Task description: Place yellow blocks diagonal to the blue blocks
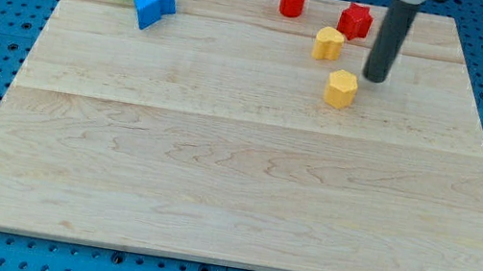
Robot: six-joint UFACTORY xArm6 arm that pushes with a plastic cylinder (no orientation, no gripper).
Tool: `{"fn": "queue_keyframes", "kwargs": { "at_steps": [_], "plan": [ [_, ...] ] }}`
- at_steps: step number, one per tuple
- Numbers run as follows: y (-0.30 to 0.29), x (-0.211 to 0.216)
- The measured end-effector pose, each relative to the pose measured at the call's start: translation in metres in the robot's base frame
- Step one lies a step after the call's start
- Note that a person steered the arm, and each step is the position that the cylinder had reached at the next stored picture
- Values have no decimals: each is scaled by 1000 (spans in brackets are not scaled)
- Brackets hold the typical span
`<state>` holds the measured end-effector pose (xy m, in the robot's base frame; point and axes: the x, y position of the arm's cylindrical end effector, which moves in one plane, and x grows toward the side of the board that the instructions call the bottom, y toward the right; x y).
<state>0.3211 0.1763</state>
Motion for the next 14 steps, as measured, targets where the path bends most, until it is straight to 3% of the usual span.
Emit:
{"fn": "queue_keyframes", "kwargs": {
  "at_steps": [1,3,5,6,7,8,11,14],
  "plan": [
    [5,-54],
    [-107,-33],
    [-175,-15],
    [-162,11],
    [-107,28],
    [-119,24],
    [-229,-96],
    [-285,-104]
  ]
}}
